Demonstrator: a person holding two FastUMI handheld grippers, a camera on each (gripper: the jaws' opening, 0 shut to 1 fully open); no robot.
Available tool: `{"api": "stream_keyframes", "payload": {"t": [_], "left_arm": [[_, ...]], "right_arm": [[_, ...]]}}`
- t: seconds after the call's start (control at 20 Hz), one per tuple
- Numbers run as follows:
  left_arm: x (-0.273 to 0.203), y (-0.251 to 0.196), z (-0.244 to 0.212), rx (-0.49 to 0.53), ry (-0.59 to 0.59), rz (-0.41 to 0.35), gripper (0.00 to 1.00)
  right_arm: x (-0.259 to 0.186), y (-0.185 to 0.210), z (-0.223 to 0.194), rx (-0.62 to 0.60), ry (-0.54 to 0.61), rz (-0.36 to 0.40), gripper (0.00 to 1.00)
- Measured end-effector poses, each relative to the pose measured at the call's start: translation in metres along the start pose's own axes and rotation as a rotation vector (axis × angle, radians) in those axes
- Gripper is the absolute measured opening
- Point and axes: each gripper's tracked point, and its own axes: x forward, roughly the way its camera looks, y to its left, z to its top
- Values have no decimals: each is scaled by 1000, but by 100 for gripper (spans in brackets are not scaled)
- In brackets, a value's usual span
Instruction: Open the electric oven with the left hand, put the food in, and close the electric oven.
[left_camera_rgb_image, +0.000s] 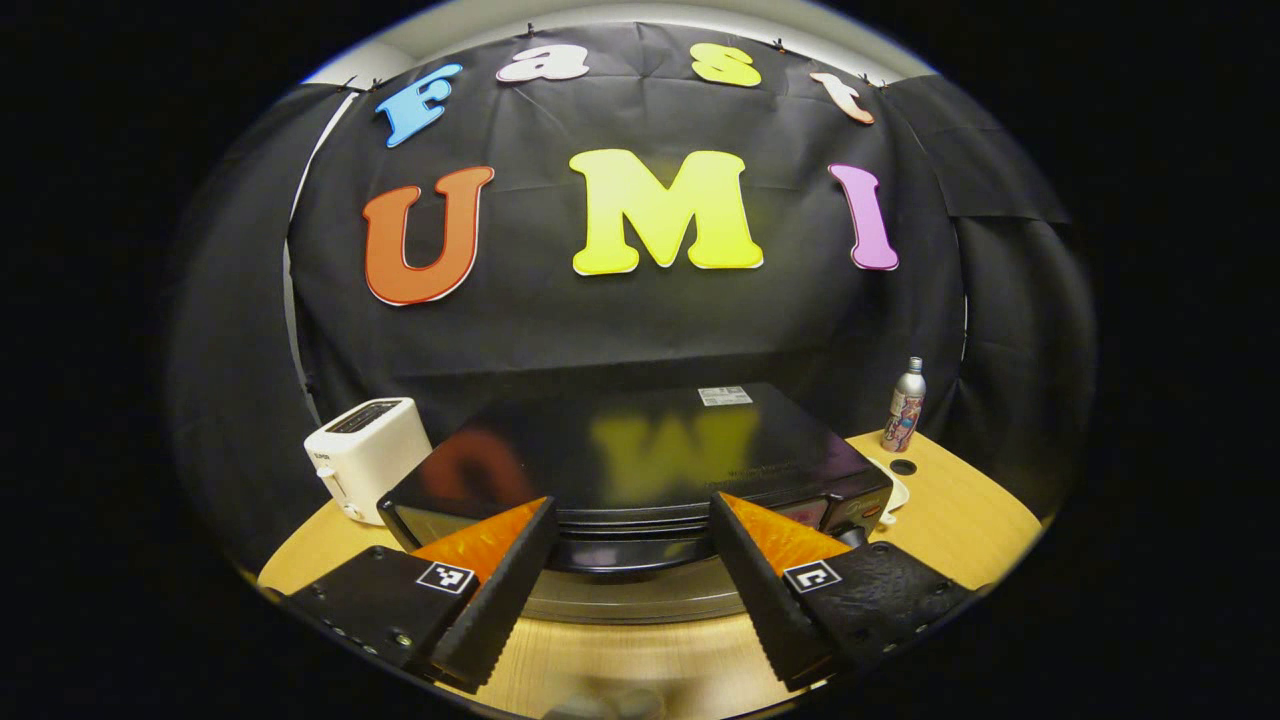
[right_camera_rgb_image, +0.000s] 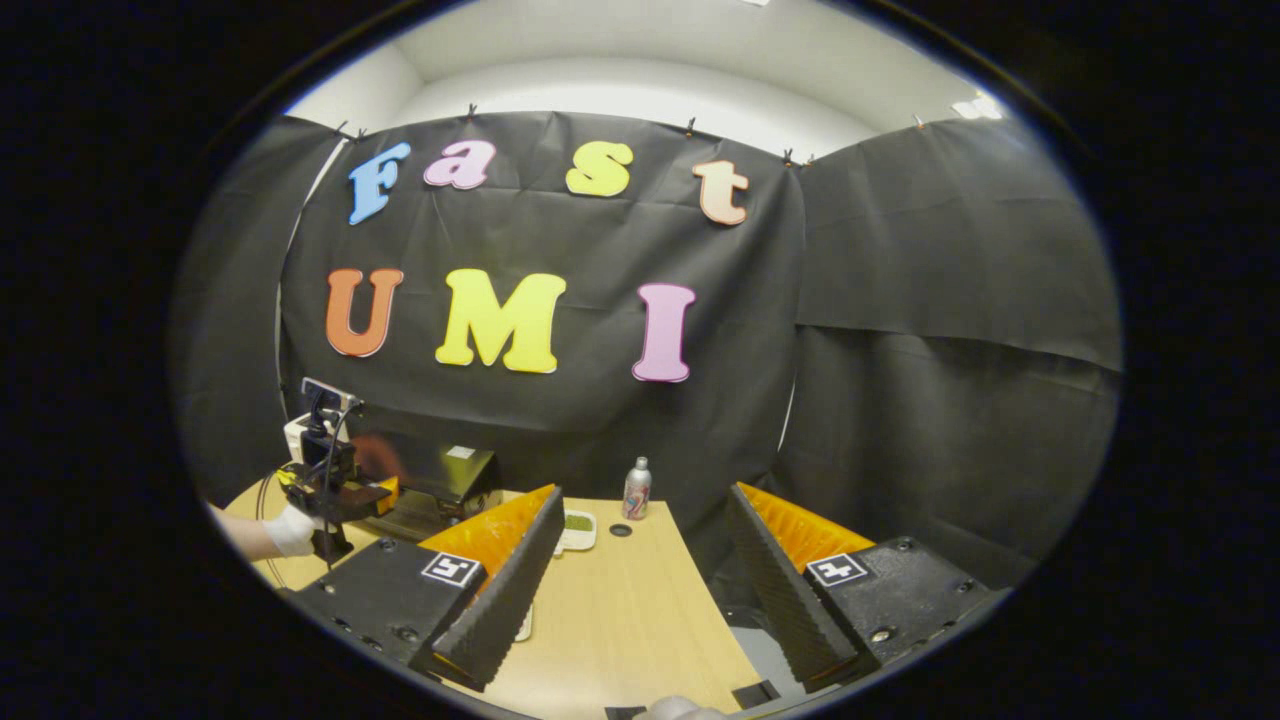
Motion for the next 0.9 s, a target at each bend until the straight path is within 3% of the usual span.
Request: {"api": "stream_keyframes", "payload": {"t": [0.5, 0.9], "left_arm": [[-30, 1, -14, -9, 22, -3, 97], [-77, -1, -53, -18, 89, -33, 97]], "right_arm": [[-8, 8, -18, 17, 27, 36, 100], [-23, 17, -32, 18, 46, 66, 100]]}}
